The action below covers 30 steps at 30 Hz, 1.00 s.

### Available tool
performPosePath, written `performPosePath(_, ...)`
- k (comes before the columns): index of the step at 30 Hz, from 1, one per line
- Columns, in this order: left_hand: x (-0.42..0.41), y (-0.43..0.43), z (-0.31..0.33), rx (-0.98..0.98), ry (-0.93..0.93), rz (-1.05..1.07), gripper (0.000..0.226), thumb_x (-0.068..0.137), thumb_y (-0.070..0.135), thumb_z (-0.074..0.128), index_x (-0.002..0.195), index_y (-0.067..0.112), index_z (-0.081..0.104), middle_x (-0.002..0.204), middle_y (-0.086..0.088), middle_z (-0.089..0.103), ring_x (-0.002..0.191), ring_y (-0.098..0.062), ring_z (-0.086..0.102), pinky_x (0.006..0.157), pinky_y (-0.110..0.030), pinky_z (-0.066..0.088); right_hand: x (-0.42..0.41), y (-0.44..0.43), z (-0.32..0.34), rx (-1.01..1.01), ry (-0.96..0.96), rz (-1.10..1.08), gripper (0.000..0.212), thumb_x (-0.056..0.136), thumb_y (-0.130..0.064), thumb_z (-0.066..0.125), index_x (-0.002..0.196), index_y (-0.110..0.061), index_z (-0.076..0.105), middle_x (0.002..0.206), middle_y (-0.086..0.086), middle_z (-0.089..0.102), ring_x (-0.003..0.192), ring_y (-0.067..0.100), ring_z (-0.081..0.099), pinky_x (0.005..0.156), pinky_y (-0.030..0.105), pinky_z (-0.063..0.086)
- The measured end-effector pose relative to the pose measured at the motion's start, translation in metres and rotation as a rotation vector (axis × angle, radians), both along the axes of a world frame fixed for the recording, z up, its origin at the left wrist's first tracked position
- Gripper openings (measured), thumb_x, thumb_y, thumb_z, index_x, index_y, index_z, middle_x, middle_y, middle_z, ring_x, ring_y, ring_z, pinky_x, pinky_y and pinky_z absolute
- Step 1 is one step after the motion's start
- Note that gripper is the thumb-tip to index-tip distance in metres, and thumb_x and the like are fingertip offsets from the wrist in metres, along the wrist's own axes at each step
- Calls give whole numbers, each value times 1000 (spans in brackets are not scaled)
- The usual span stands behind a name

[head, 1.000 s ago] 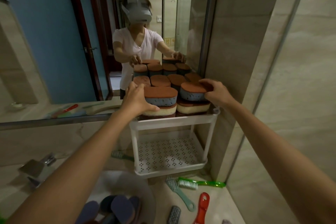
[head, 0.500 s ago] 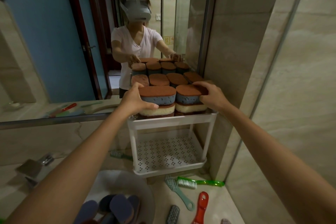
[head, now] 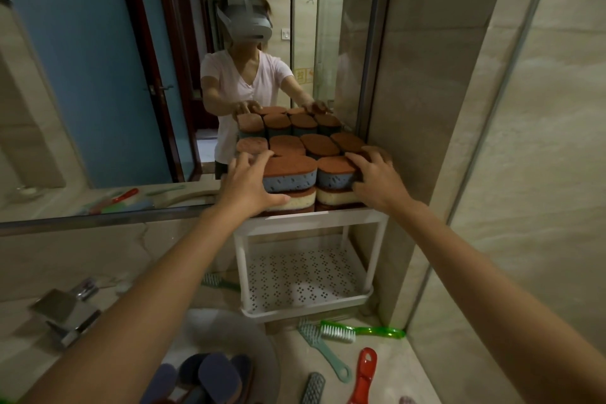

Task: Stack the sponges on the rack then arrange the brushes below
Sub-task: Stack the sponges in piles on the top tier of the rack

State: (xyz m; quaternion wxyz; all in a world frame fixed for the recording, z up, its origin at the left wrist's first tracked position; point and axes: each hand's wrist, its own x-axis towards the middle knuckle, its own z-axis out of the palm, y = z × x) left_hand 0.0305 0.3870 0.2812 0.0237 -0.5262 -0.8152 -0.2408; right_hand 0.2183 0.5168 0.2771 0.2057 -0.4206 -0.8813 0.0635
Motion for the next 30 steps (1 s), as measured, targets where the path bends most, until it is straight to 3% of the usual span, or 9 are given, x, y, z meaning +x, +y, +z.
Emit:
performPosePath(4, 18, 2, -4, 29, 328, -36, 81, 80, 56, 59, 147, 30, 23, 151, -9, 22, 142, -27, 17, 111, -43, 25, -3, -13, -9, 126, -44, 75, 66, 85, -32, 50, 146, -27, 25, 155, 4, 18, 145, 28, 7, 118, 52, 10)
performPosePath(8, 26, 6, -13, -13, 410, -31, 67, 90, 53, 45, 148, 33, 19, 153, -8, 27, 141, -27, 22, 114, -45, 16, -5, -17, -18, 151, -36, 82, 69, 77, -47, 34, 144, -33, 28, 154, 3, 25, 144, 26, 13, 118, 53, 3)
performPosePath(11, 26, 5, -15, 4, 428, -17, 60, 93, 50, 43, 147, 32, 23, 150, -8, 30, 139, -27, 26, 113, -44, 20, -5, -16, -16, 105, -5, 70, 63, 84, -53, 38, 144, -34, 29, 154, 1, 24, 143, 26, 14, 117, 53, 13)
performPosePath(14, 26, 6, -18, 3, 386, -10, 58, 94, 46, 43, 146, 32, 24, 150, -8, 30, 139, -27, 25, 112, -45, 23, -7, -14, -14, 70, 4, 65, 55, 92, -48, 44, 143, -34, 30, 153, 0, 24, 142, 27, 15, 112, 51, 24)
performPosePath(17, 31, 8, -16, -39, 383, -8, 58, 94, 46, 42, 147, 30, 24, 150, -9, 30, 139, -29, 23, 112, -48, 24, -10, -14, -11, 63, -22, 58, 54, 93, -48, 42, 143, -33, 30, 153, 0, 25, 142, 28, 17, 112, 51, 25)
performPosePath(21, 34, 7, -2, -83, 330, -22, 61, 91, 59, 35, 145, 29, 31, 150, -8, 31, 140, -28, 24, 114, -54, 15, -10, -15, -7, 57, -46, 41, 52, 93, -50, 39, 142, -34, 33, 153, -1, 27, 143, 27, 17, 115, 57, 9)
performPosePath(23, 30, 8, 6, 13, 230, -14, 57, 94, 56, 30, 141, 25, 39, 148, -9, 35, 139, -28, 26, 115, -53, 15, -9, -15, -1, 101, 9, 48, 51, 92, -51, 36, 139, -32, 38, 149, -1, 34, 142, 25, 20, 115, 55, 0)
performPosePath(27, 13, 17, 25, 232, 27, 106, 44, 97, 35, 34, 135, 14, 45, 141, -13, 42, 132, -31, 34, 109, -44, 28, -15, -11, 19, 84, 154, 72, 49, 93, -43, 38, 135, -21, 46, 143, 5, 41, 136, 27, 30, 115, 45, 20)
performPosePath(30, -6, 32, 32, 195, -191, 204, 46, 97, 27, 36, 139, 11, 37, 144, -17, 35, 134, -35, 33, 109, -45, 29, -27, 5, 32, -19, 233, 24, 39, 96, -33, 39, 129, -16, 53, 137, 12, 48, 126, 31, 43, 103, 39, 36)
